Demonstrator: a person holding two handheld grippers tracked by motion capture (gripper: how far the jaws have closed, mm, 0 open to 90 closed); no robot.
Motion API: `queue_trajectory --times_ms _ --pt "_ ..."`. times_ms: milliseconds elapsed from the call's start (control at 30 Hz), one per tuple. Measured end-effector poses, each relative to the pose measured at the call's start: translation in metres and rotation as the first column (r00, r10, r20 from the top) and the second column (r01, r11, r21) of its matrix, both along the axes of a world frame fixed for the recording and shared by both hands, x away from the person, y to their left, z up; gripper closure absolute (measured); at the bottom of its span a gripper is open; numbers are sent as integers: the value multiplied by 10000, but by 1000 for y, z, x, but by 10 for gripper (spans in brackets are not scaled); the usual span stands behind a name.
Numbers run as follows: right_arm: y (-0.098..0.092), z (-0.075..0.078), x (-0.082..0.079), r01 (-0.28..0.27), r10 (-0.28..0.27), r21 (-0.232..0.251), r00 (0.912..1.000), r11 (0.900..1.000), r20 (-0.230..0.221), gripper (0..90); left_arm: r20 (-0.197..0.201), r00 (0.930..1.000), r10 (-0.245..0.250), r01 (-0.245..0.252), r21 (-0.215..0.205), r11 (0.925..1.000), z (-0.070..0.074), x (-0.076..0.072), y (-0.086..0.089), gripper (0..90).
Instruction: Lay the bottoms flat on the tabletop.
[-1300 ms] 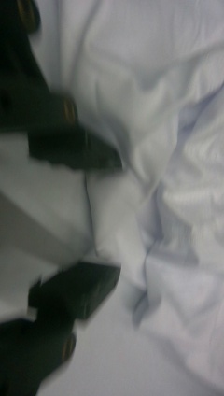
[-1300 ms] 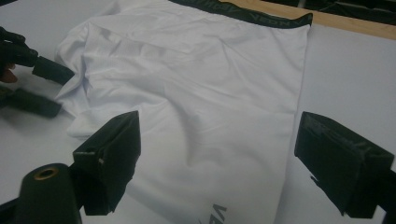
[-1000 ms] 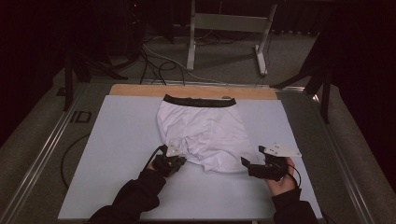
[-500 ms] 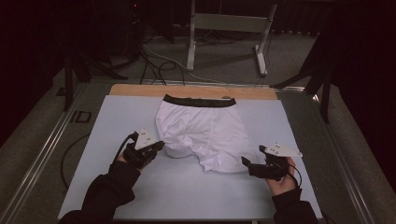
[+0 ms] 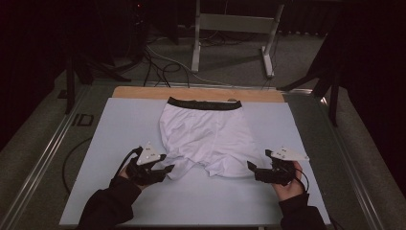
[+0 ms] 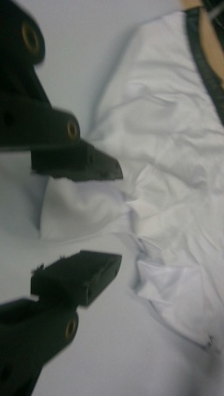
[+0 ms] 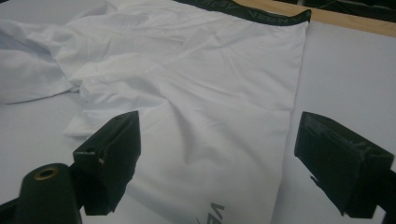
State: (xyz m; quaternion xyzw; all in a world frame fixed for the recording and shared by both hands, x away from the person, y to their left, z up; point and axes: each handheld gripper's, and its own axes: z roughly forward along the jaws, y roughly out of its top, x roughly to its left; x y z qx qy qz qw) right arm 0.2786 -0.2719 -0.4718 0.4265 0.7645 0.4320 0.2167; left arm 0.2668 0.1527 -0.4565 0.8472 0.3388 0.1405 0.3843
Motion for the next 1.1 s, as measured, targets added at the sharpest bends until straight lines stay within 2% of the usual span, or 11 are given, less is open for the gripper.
queue_trajectory --times_ms 33,100,133,233,400,533,633,800,833,933,1100 --pt "0 0 0 26 -26 0 10000 10000 -5 150 -467 9984 313 -319 -132 9994 -11 -3 5 421" --pt "0 -1 0 31 -31 -39 10000 10000 -30 150 -874 9947 534 -549 -151 9984 -22 -5 8 410" --pt "0 -1 0 31 -31 -39 10000 10000 -30 150 -874 9947 534 -549 -151 9984 -22 -5 8 406" --pt "2 -1 1 -61 60 -115 10000 9999 -61 149 -1632 9856 453 -423 222 9989 -43 -6 0 398" --pt "3 -1 1 -63 63 -152 10000 9999 -12 149 -1659 9857 289 -242 306 9992 -54 -3 -13 425" --pt "2 -1 1 -58 58 -138 10000 9999 -1 150 -1403 9899 190 -165 187 9997 -59 2 -23 555" --pt "2 -1 1 -77 77 -156 10000 9998 -4 150 -1179 9929 135 -102 285 9995 -57 5 -23 877" --pt "1 -1 0 -14 15 -153 10000 9999 28 150 -873 9962 -7 35 326 9995 -33 2 -4 887" --pt "1 -1 1 -3 3 -157 10000 9999 19 149 -371 9993 94 -72 581 9983 -19 -1 5 887" --pt "2 -1 1 -40 40 -174 10000 9998 -13 149 17 9995 312 -312 676 9972 -6 -1 13 887" --pt "2 0 0 -9 10 -160 10000 9999 42 150 1151 9905 747 -841 792 9933 29 8 23 886"
